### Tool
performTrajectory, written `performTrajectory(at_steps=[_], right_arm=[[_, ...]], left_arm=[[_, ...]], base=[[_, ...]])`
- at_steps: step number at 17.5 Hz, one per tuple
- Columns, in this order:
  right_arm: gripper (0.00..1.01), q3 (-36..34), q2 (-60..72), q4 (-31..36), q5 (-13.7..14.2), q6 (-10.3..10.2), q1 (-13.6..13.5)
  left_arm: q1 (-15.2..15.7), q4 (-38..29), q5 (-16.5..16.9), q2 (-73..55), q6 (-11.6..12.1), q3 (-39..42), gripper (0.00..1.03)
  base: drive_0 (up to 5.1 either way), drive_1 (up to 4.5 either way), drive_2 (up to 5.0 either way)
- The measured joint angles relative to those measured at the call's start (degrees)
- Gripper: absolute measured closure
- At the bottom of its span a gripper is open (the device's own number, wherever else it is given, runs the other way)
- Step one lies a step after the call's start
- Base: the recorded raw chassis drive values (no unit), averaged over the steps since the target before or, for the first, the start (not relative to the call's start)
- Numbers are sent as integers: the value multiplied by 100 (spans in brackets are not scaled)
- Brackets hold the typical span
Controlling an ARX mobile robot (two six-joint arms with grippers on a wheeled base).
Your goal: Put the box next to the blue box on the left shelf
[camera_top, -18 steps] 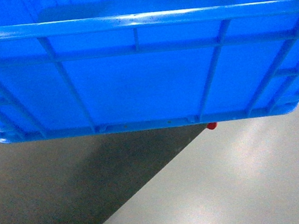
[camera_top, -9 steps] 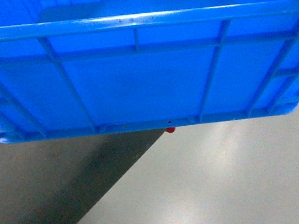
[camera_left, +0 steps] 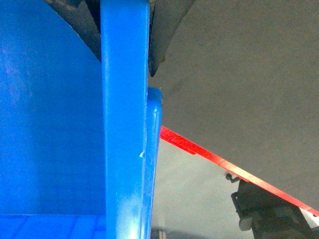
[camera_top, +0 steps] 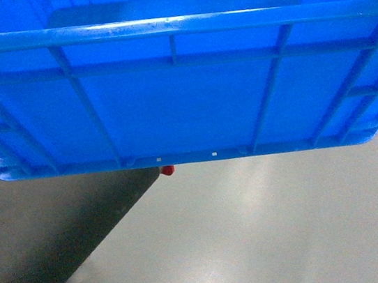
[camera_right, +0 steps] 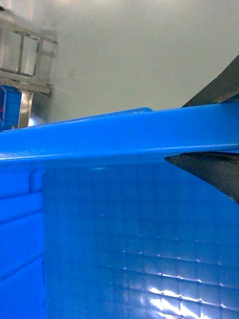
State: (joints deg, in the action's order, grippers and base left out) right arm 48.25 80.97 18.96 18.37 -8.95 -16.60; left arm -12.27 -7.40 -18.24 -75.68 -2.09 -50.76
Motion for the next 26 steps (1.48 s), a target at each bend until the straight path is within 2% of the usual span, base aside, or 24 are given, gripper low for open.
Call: performTrajectory(at_steps=[26], right_arm=[[92,0,0,4,2,2,0]], left_arm=[[-2,2,-7,-2,0,0,94]], base=[[-139,-139,-139]])
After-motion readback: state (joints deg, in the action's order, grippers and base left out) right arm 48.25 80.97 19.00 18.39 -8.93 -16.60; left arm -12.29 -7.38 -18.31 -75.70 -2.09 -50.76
